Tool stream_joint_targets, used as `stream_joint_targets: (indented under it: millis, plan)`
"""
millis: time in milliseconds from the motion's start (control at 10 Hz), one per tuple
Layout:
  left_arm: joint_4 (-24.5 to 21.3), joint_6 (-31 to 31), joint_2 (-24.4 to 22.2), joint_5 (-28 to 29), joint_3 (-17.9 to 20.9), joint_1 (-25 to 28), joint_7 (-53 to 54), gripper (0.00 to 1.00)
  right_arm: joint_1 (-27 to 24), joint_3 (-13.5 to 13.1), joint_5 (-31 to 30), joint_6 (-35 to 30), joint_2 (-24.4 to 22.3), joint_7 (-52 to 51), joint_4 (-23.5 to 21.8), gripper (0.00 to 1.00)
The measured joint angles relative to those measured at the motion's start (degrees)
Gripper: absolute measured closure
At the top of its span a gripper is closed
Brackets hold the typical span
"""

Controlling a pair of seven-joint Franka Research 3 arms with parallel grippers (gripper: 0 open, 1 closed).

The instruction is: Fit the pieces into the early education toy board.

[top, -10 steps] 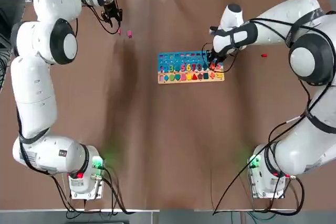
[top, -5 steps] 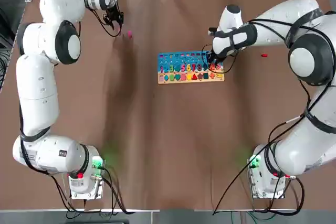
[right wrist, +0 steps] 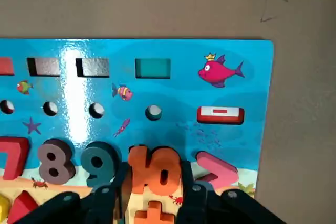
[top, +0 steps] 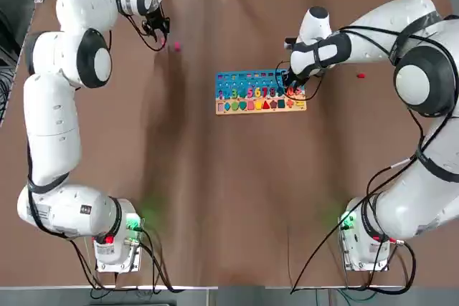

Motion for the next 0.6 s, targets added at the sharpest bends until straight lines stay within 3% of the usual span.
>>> stream_joint_targets:
  millis: [600]
  plan:
    - [-0.81,0.75,0.72,0.00,0.03,-0.13,-0.38,0.49,0.00,0.00,0.07,-0.39,0.32,0.07,0.05,0.56]
